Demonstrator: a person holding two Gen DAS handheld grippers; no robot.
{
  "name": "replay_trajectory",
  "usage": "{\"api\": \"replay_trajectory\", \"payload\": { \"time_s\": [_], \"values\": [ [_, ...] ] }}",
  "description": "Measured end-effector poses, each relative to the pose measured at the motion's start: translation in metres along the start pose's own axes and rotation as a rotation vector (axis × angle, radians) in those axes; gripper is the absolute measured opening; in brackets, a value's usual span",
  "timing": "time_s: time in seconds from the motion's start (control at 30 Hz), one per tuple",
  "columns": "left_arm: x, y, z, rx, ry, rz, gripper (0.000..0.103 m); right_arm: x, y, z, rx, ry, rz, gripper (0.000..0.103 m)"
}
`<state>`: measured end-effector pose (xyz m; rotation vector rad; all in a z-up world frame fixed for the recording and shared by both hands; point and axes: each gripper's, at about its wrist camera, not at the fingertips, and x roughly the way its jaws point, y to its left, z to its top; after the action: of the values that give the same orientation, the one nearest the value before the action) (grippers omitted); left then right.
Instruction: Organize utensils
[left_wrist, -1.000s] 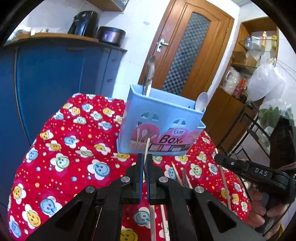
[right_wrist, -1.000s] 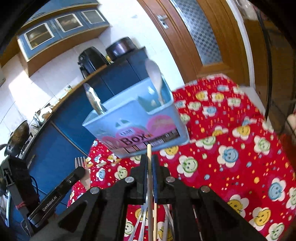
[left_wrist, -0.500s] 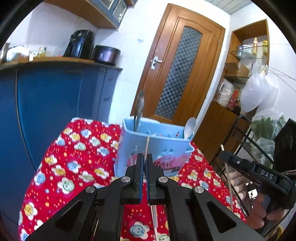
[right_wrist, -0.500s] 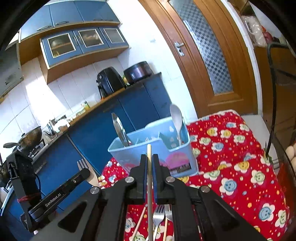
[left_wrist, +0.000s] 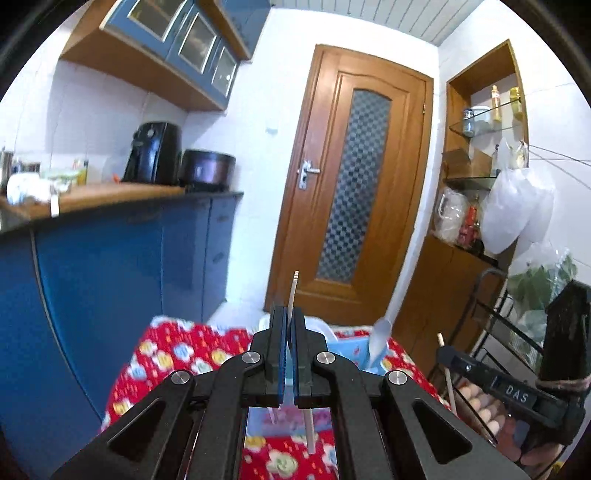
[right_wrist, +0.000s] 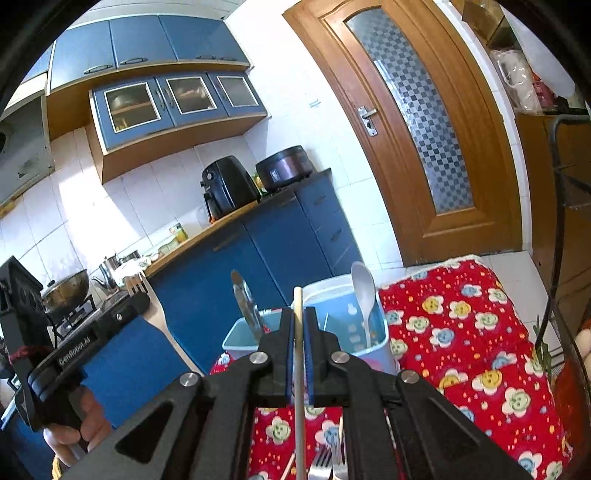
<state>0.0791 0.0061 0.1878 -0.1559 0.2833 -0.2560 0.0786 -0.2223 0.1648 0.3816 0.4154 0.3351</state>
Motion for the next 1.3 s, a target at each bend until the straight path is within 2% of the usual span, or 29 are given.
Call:
{"api": "replay_trajectory", "payload": {
  "time_s": [0.23,0.57,0.8,1.3],
  "values": [
    [0.019,-0.002,0.029,0.047,-0.051,0.049,0.002,0.011,-0.004,0.025,-0.01,-0.067,0.0,0.006],
    [0.049,0.002,0.046,0.075,-0.078,0.081,0.002,0.045,-0.006,0.059,-0.055,-0.156,-0.04,0.006],
    [0.073,0.005,0.036,0.083,-0.044,0.079,0.002,0.073,-0.005,0.074,-0.099,-0.209,-0.064,0.006],
    [0.099,0.005,0.016,0.101,-0.011,0.061,0.002,0.12,-0.007,0.073,-0.197,-0.298,-0.168,0.006]
  ]
}}
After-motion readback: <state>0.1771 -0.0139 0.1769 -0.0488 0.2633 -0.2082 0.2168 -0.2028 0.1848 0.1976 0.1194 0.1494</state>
